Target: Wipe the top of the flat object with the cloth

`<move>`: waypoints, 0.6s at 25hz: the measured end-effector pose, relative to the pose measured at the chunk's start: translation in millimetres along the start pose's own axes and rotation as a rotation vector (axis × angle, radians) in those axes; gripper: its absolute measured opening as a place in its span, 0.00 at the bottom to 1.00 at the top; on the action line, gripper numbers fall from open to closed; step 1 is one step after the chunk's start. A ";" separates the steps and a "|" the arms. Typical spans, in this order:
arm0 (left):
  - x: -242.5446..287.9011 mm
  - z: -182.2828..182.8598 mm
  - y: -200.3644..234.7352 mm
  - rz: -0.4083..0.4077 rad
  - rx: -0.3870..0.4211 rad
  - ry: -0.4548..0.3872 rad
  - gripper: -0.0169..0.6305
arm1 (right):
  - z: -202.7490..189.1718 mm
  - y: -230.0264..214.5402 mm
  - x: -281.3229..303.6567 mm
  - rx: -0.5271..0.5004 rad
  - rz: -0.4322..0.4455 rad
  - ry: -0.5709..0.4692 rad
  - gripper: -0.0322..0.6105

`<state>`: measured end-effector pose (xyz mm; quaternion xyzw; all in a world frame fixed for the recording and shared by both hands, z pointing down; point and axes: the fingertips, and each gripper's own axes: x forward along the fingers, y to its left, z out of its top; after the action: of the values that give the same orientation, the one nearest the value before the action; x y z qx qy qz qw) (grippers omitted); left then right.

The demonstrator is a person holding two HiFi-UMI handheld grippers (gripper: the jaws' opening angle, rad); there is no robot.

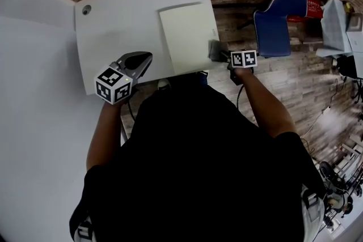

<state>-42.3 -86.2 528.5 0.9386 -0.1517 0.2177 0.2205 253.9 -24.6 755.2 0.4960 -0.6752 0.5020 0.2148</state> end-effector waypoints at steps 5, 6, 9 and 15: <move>2.7 0.9 -0.8 -0.004 0.005 -0.007 0.03 | 6.2 2.5 -7.4 0.018 0.011 -0.035 0.06; 3.7 1.4 -1.5 -0.006 0.006 -0.009 0.03 | 7.4 3.3 -9.8 0.023 0.014 -0.043 0.06; 6.8 3.9 -2.4 -0.015 0.012 -0.013 0.03 | 13.6 7.3 -17.1 0.033 0.025 -0.075 0.06; 11.4 10.3 0.8 -0.001 0.022 -0.020 0.03 | 28.3 16.3 -36.3 0.051 0.043 -0.138 0.06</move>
<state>-29.3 -94.0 525.8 0.9431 -0.1511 0.2098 0.2089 260.5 -33.2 707.6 0.5201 -0.6857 0.4883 0.1442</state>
